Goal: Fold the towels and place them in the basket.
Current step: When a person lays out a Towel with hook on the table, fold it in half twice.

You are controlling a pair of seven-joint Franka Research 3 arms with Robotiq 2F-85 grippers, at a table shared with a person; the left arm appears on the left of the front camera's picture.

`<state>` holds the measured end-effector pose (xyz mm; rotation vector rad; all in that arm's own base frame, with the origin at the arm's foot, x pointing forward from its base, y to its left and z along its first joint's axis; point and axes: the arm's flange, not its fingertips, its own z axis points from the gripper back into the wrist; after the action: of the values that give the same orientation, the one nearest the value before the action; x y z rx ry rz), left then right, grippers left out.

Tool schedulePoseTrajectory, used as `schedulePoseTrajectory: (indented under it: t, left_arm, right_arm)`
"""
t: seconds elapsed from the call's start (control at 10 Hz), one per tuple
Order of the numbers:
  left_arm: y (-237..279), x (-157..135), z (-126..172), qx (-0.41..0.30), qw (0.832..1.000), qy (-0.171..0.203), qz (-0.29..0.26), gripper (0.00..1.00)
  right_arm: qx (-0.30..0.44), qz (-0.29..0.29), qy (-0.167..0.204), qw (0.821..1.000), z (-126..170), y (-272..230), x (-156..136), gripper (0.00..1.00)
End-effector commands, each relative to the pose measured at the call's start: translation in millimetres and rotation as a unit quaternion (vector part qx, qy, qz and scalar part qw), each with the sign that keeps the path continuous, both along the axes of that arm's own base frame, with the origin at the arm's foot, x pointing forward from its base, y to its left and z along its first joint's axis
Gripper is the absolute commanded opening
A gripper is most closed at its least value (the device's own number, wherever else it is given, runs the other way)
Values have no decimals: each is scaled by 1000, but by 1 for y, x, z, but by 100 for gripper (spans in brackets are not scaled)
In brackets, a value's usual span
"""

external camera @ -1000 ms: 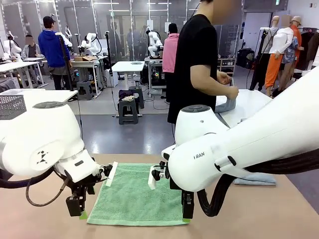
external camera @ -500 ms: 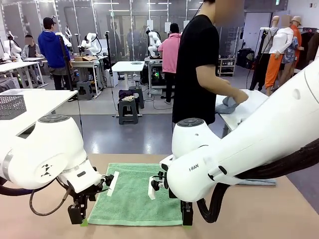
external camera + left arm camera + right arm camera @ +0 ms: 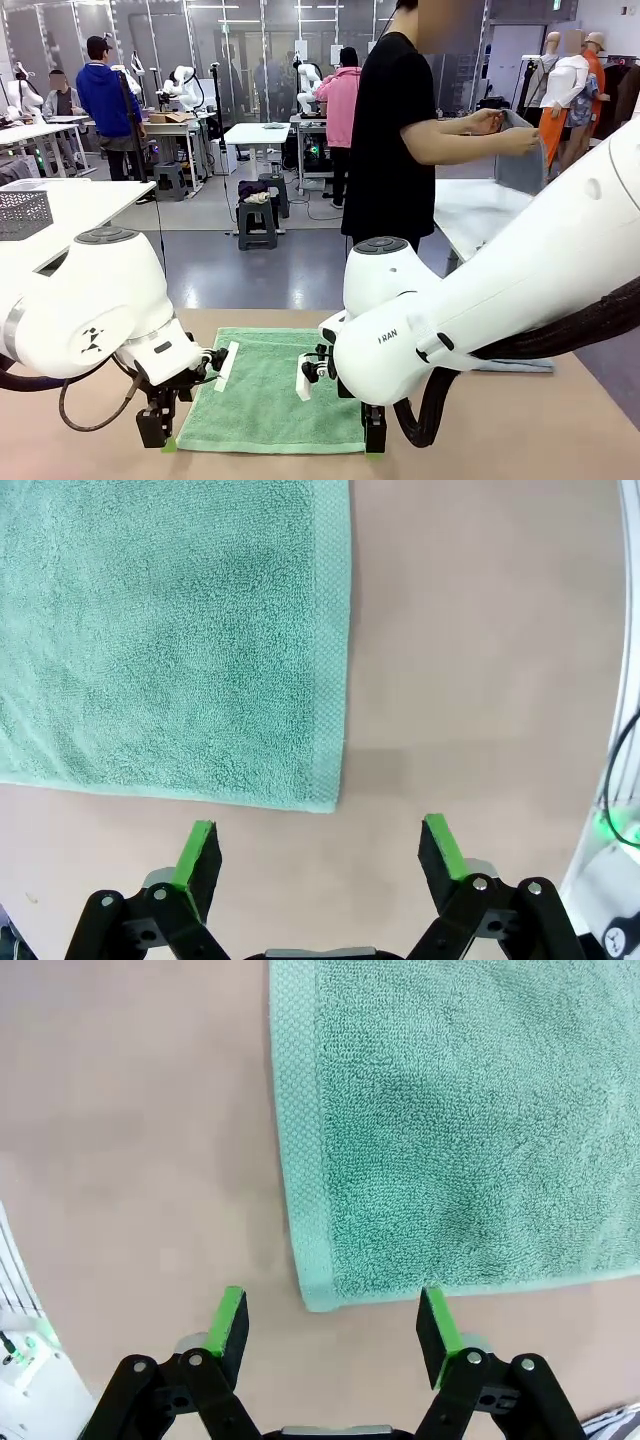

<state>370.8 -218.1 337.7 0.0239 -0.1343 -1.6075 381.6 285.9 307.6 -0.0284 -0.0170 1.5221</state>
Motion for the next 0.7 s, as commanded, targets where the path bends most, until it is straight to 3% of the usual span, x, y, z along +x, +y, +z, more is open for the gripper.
schedulePoseTrajectory:
  t: [0.0, 0.6]
  left_arm:
    - [-3, -2, 0, 16, 1000, 2, 10, 100]
    - [-20, 3, -31, 27, 999, 16, 29, 100]
  right_arm:
    - [-4, 0, 1, 1000, 3, 0, 1, 85]
    - [-1, -1, 1, 1000, -7, -4, -13, 85]
